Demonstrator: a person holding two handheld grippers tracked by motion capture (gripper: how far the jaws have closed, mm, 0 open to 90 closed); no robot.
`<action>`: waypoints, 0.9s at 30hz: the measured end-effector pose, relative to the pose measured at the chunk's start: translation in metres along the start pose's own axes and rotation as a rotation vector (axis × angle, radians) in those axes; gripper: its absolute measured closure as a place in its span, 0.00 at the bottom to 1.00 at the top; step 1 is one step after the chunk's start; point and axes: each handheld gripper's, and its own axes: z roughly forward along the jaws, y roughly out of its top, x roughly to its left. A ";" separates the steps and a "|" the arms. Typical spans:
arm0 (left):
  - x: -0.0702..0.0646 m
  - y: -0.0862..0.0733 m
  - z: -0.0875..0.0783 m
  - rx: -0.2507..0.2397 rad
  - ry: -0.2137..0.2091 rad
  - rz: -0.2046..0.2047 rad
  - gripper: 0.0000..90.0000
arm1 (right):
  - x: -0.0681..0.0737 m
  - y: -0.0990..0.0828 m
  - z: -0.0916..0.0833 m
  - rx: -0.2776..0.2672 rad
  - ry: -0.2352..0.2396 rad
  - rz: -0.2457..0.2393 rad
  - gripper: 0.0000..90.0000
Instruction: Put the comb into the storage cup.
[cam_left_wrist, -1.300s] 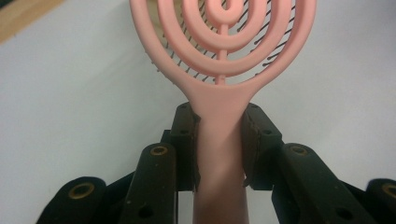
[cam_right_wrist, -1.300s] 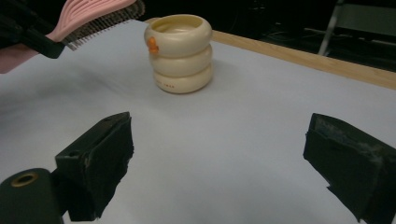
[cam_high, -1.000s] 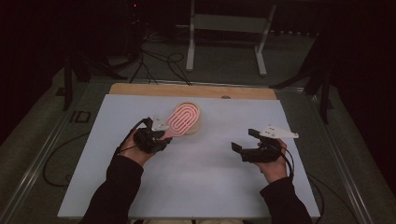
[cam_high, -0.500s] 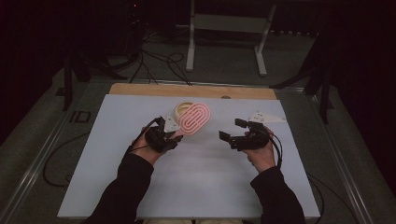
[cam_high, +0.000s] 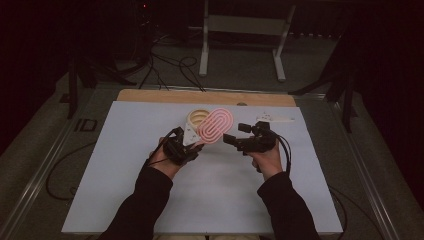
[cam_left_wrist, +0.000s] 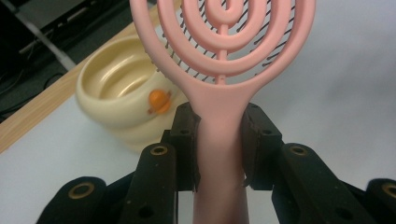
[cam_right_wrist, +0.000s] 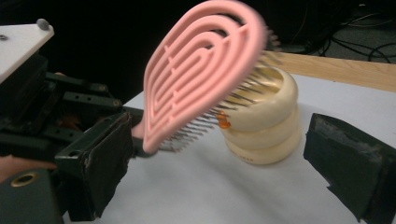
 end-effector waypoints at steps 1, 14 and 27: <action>-0.004 0.002 0.002 -0.006 -0.009 -0.005 0.78 | 0.001 0.001 0.002 0.002 -0.001 -0.005 0.09; -0.016 0.005 0.004 -0.094 -0.017 0.001 0.78 | 0.005 0.011 0.019 0.023 0.085 0.086 0.57; -0.013 0.001 0.011 -0.084 -0.046 -0.030 0.78 | 0.012 0.013 0.022 0.056 0.137 0.106 0.71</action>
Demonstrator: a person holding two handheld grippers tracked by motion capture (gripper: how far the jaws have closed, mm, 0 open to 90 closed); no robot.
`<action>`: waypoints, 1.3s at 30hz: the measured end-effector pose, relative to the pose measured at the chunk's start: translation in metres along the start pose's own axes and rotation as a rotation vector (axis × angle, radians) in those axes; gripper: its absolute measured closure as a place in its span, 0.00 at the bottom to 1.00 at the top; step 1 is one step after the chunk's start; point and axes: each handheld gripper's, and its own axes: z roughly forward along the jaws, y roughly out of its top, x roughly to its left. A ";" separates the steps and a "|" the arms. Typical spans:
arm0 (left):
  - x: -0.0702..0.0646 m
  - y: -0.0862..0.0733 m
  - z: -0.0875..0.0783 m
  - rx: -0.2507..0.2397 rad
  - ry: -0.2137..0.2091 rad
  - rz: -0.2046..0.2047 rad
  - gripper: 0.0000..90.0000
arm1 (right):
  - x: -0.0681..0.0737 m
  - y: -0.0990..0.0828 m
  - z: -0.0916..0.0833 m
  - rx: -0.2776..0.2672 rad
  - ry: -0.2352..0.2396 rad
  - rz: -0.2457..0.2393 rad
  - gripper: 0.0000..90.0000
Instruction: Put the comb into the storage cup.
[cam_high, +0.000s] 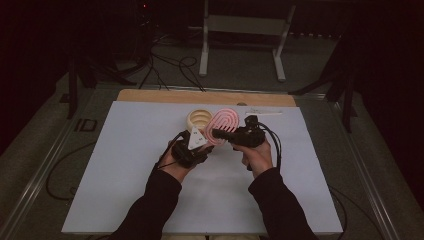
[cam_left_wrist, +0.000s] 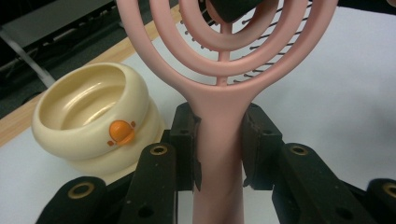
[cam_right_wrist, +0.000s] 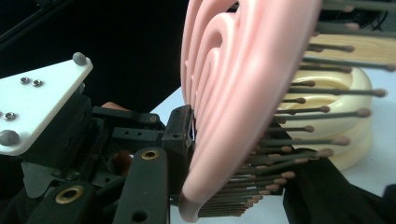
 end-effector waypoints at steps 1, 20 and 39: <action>0.000 0.000 0.000 -0.004 0.002 -0.011 0.75 | 0.002 0.000 0.001 -0.004 -0.005 -0.010 0.71; 0.024 -0.038 -0.034 -0.053 0.146 -0.175 0.00 | 0.004 0.000 0.003 -0.026 -0.039 -0.023 0.71; 0.057 -0.128 -0.098 -0.127 0.220 -0.334 0.00 | 0.003 0.003 0.006 -0.024 -0.052 -0.021 0.71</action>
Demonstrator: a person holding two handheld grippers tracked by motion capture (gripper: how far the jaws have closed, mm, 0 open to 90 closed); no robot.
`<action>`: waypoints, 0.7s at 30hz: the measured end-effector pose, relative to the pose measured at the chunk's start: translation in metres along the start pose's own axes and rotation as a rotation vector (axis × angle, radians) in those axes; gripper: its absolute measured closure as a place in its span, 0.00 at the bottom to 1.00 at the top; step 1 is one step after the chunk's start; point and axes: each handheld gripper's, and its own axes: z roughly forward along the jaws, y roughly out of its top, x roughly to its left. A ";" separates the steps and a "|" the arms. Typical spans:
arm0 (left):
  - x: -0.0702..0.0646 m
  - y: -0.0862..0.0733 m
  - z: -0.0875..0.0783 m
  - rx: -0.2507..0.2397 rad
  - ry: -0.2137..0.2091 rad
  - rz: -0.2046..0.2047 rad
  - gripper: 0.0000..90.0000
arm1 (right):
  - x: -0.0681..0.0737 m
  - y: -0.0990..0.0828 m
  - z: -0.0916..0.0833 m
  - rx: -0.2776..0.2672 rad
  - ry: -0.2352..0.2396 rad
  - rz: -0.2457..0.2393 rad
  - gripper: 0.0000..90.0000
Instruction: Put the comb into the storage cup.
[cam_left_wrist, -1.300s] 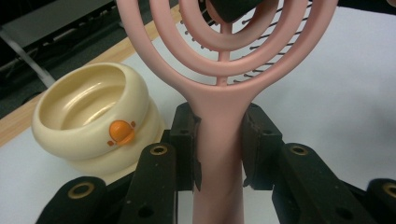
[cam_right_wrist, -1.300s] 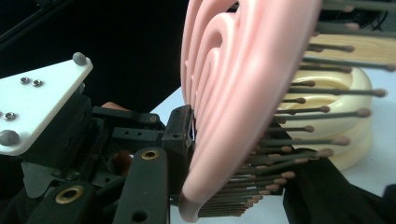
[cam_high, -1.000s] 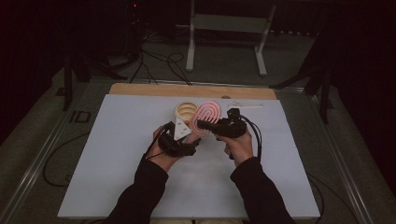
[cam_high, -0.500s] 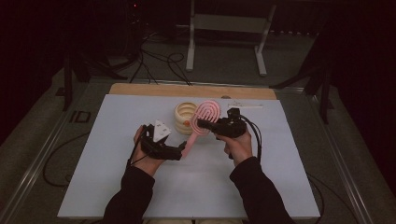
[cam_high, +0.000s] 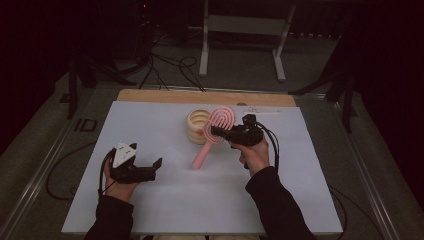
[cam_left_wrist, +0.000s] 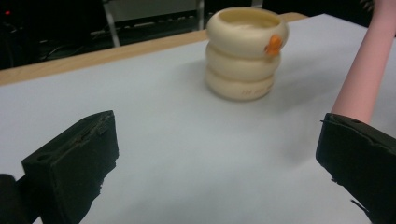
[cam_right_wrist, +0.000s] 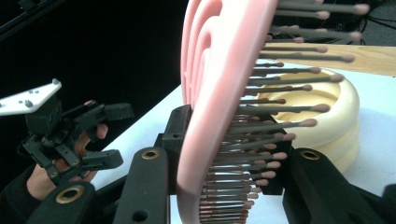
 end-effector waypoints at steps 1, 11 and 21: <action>0.002 -0.006 -0.003 0.004 0.006 0.004 0.00 | 0.000 0.001 0.000 0.000 0.001 0.003 0.71; 0.015 -0.026 -0.018 -0.034 0.017 -0.013 0.00 | 0.001 0.006 0.001 0.000 -0.001 -0.005 0.71; 0.018 -0.036 -0.023 -0.025 0.031 -0.023 0.00 | 0.000 0.018 -0.008 -0.017 -0.020 -0.006 0.71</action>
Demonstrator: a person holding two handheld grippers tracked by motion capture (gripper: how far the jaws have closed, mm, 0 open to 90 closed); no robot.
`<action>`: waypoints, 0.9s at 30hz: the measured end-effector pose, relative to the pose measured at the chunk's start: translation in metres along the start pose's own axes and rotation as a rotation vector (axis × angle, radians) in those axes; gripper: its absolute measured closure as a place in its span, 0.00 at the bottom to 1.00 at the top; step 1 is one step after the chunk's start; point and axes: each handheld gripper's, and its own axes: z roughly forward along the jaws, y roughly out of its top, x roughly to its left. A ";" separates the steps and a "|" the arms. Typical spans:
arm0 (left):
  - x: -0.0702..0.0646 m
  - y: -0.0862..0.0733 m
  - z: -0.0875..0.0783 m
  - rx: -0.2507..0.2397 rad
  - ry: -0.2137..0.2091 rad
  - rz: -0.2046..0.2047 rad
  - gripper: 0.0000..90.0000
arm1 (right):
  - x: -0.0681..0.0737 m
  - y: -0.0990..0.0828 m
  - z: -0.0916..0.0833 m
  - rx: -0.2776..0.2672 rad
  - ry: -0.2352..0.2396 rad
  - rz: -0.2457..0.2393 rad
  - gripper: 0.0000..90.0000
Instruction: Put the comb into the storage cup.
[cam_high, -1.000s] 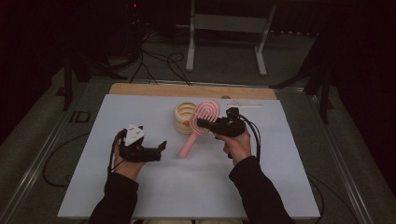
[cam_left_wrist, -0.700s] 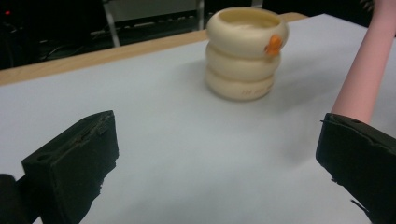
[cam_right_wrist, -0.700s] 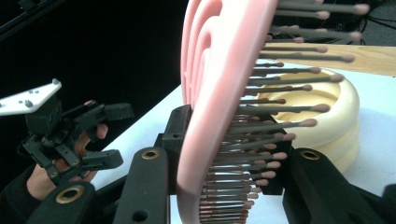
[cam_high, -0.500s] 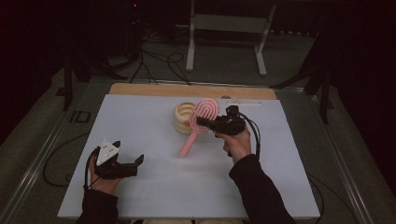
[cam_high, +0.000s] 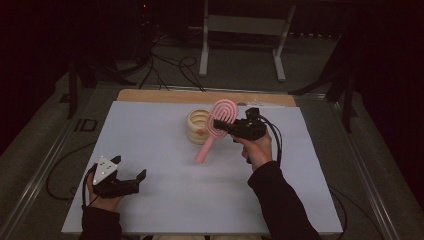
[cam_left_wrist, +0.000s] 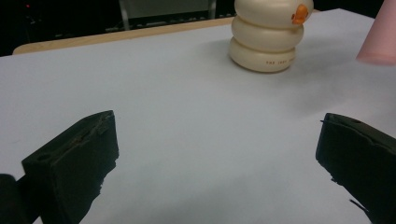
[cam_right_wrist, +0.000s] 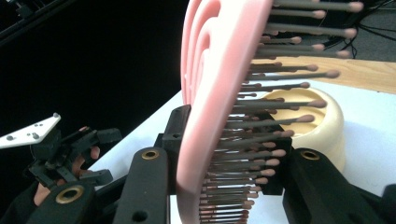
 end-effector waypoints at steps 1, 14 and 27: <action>0.000 0.000 0.000 -0.001 0.001 0.001 0.00 | 0.000 0.002 -0.001 -0.002 -0.001 0.002 0.71; -0.003 -0.002 0.002 0.010 -0.005 0.007 0.00 | -0.007 0.016 -0.005 0.006 -0.028 0.000 0.71; -0.005 -0.003 0.003 0.006 -0.007 0.021 0.00 | -0.016 0.026 -0.009 -0.003 -0.040 0.016 0.71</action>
